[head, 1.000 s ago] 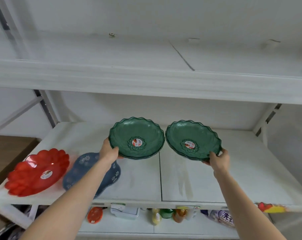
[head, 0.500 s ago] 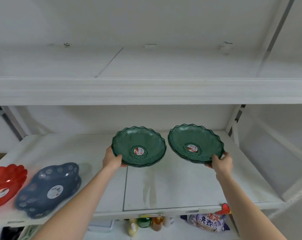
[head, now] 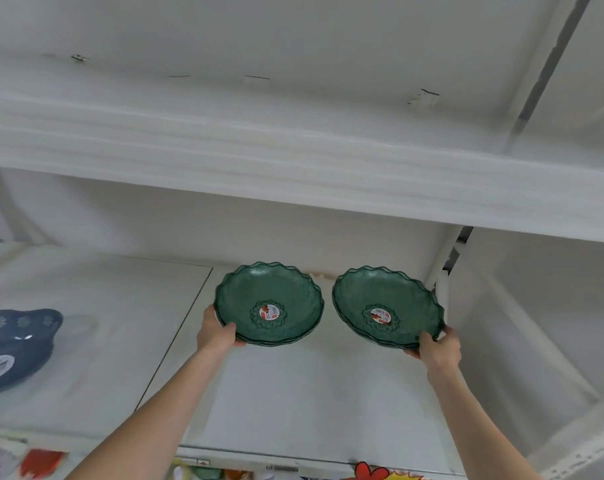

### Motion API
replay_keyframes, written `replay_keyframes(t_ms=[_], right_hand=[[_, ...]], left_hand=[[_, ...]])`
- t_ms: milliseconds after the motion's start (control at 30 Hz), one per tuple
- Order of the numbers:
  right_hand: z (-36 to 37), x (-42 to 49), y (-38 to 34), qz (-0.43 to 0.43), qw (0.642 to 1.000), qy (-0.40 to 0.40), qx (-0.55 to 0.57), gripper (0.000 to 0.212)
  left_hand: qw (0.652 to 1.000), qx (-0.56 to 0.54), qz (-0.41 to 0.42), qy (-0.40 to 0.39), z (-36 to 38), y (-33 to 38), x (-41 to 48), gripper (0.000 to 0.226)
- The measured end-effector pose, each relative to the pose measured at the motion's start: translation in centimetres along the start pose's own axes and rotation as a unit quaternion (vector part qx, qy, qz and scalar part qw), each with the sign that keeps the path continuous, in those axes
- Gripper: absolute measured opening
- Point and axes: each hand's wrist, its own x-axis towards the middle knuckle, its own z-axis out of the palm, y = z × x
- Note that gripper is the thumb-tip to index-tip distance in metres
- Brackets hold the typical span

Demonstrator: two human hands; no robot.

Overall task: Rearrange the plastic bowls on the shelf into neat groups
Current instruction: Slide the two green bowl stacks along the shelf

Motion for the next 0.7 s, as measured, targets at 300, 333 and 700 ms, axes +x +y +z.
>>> replay_keyframes(t_ms=[300, 333, 700], right_hand=[[2.9, 6.6, 6.9, 0.015, 0.999, -0.025, 0.026, 0.051], [3.3, 7.0, 7.6, 0.02, 0.999, -0.029, 0.029, 0.051], [5.2, 8.3, 9.6, 0.015, 0.997, -0.052, 0.05, 0.053]], left_hand=[[0.999, -0.018, 0.008, 0.029, 4.9, -3.8, 4.0, 0.063], [0.999, -0.027, 0.005, 0.029, 5.3, -4.3, 4.3, 0.063], [0.995, -0.1, 0.012, 0.005, 7.5, -5.6, 6.2, 0.057]])
